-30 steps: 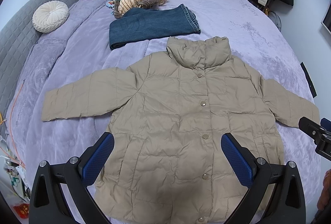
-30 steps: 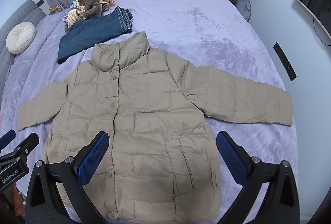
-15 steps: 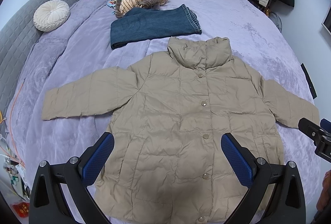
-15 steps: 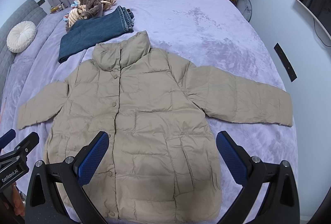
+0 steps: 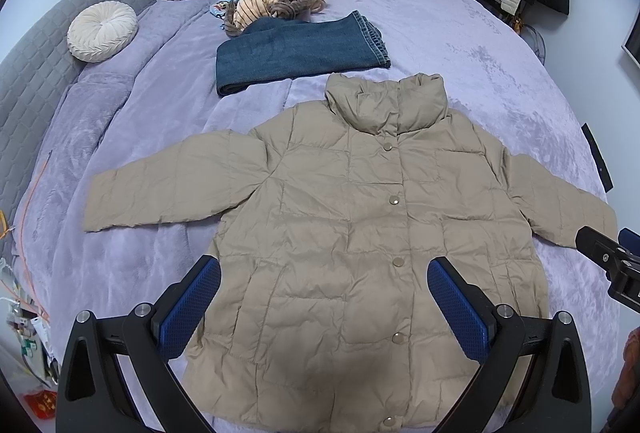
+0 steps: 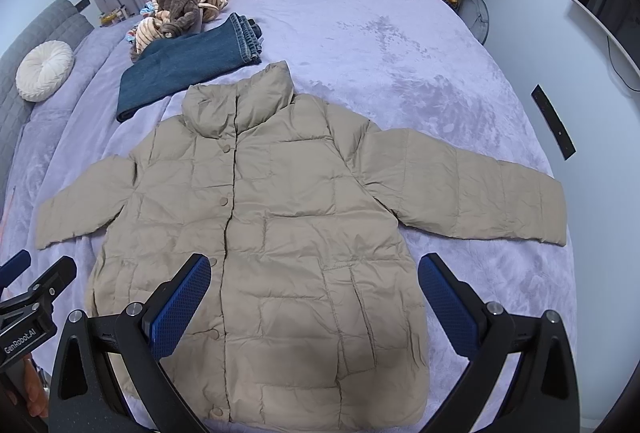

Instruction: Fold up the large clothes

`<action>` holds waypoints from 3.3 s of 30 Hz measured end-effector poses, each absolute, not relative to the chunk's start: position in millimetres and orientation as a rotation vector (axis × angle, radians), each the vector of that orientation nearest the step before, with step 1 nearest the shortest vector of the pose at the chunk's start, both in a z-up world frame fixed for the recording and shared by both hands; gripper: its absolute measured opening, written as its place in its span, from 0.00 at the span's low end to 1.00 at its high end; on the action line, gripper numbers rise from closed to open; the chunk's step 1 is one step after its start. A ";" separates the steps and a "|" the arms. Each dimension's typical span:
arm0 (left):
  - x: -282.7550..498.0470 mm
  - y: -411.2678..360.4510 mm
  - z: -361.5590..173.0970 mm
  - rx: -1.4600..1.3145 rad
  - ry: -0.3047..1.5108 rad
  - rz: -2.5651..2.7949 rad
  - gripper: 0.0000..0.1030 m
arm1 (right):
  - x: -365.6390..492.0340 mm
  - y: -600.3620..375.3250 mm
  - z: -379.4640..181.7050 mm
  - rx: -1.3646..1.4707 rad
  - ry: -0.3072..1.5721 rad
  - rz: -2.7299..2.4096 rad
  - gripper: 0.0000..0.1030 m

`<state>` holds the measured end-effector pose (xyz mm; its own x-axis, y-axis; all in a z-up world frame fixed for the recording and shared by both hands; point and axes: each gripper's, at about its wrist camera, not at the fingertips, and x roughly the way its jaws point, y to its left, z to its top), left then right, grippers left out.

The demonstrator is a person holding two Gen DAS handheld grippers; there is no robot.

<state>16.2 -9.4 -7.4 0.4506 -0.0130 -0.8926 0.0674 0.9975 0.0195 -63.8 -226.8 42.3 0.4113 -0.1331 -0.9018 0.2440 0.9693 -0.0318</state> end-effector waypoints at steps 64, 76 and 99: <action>113.5 291.8 -184.9 -0.569 1.189 0.057 1.00 | 3.7 -91.5 -74.3 0.179 1.260 -0.051 1.00; 190.4 385.9 -249.6 -0.693 1.033 0.147 1.00 | 39.2 -28.2 -165.3 0.296 1.335 0.076 1.00; 186.5 313.9 -93.9 -0.232 0.697 -0.057 0.09 | 152.6 44.8 -246.3 0.590 1.278 0.298 0.10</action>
<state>186.5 313.9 -93.9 0.7665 -0.1289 -0.6292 -0.0253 0.9728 -0.2302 152.6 44.8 -246.3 0.2771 0.5217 -0.8069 0.1108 0.8168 0.5661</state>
